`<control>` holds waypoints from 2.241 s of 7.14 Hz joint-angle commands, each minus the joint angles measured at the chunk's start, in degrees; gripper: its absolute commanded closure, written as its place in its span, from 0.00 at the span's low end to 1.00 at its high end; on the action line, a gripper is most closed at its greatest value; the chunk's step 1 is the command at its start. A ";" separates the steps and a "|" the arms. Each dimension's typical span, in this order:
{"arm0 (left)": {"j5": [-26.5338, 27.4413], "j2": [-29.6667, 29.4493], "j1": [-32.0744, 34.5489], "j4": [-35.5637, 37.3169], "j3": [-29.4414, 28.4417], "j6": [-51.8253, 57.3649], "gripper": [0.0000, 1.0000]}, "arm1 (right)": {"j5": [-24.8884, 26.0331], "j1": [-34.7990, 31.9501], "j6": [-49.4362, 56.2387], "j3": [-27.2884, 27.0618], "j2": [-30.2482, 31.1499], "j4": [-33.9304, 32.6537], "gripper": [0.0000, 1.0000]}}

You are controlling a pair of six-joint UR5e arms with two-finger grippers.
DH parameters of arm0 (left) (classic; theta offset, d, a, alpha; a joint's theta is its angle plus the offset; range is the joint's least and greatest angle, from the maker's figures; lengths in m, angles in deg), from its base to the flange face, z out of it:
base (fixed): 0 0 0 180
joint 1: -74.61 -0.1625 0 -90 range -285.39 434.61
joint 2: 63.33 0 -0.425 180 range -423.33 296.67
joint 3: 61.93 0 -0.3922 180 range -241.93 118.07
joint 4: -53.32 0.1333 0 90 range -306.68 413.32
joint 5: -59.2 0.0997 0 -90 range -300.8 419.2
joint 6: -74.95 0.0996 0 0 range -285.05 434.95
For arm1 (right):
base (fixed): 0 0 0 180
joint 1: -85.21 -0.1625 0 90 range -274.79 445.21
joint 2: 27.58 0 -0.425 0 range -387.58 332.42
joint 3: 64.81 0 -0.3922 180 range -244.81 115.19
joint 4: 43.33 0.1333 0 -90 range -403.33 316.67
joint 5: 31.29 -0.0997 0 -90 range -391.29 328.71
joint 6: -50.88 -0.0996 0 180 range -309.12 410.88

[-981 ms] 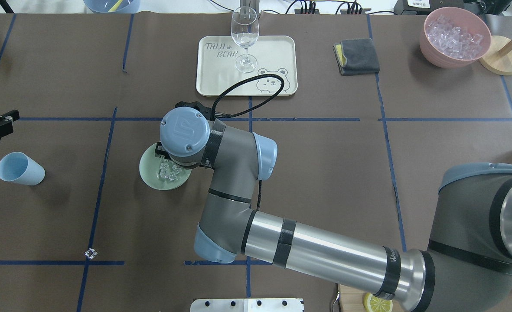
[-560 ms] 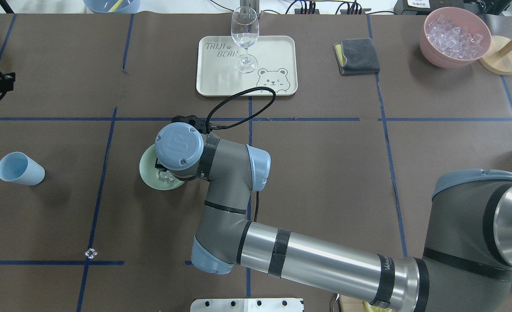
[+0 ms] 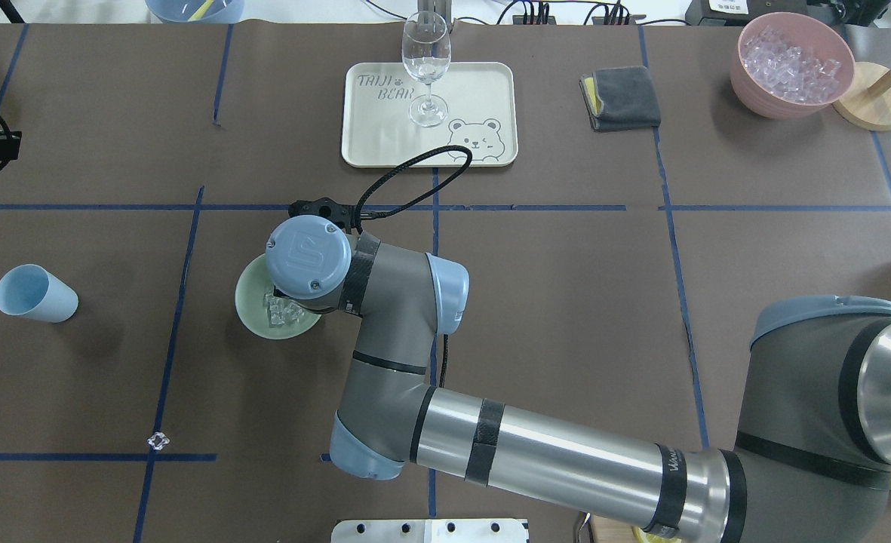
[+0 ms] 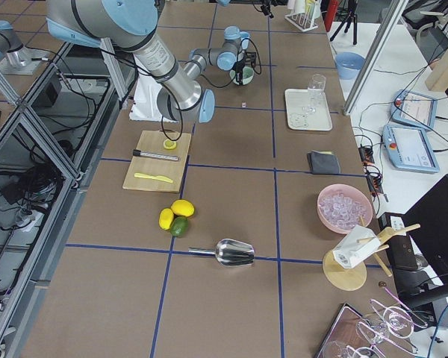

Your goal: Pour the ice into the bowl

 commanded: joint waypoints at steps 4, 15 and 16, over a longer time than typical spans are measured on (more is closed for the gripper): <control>-17.24 2.10 7.17 1.17 -3.03 5.64 0.00 | -7.19 -6.67 0.48 -31.79 15.62 -8.30 1.00; -28.71 0.00 20.03 26.49 -5.76 30.56 0.00 | -31.36 -40.08 43.82 -38.88 63.32 -6.76 1.00; -28.71 0.00 20.03 26.49 -5.76 30.56 0.00 | -31.36 -40.08 43.91 -36.68 63.59 -6.23 1.00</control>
